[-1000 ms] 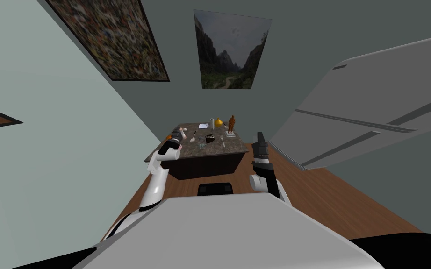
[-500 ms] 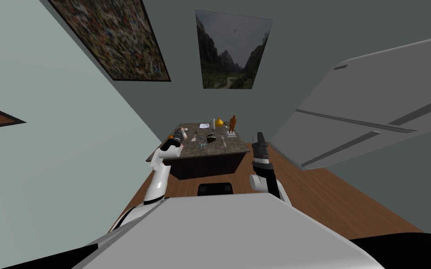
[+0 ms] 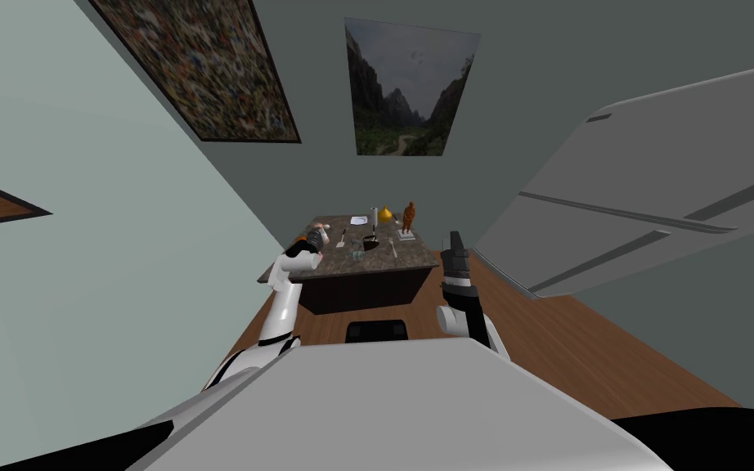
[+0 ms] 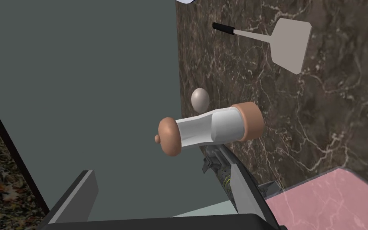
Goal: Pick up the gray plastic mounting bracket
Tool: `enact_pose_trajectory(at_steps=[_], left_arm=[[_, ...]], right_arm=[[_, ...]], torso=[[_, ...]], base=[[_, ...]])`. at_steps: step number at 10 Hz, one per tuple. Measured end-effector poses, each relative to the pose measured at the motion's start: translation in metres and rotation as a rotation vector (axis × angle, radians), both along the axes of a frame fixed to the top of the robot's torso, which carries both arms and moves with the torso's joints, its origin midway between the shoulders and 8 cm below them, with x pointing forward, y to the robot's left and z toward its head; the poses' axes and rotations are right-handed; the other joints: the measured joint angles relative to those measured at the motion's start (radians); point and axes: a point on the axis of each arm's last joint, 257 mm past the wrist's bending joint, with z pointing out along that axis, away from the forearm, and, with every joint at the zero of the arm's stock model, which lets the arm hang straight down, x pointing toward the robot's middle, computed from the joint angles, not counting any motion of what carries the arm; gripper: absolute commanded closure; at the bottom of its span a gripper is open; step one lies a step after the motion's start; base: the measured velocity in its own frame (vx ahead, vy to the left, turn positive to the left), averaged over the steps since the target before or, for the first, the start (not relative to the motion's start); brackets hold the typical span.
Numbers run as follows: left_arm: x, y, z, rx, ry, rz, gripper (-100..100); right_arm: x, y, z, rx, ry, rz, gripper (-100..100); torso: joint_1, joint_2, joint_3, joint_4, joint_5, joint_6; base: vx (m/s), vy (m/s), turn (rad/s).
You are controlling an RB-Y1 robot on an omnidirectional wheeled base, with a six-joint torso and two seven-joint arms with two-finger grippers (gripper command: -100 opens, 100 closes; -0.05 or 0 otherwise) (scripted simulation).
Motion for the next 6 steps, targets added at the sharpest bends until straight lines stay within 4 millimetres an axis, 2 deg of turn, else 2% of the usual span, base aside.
enact_pose_trajectory(at_steps=[6], left_arm=[[0.006,-0.003,-0.036,-0.063,0.166,0.029,-100]], right_arm=[[0.0,0.0,0.0,0.0,0.0,0.0,0]], torso=[[-0.001,0.0,0.0,0.0,0.0,0.0]], base=[[0.007,0.006,0.01]])
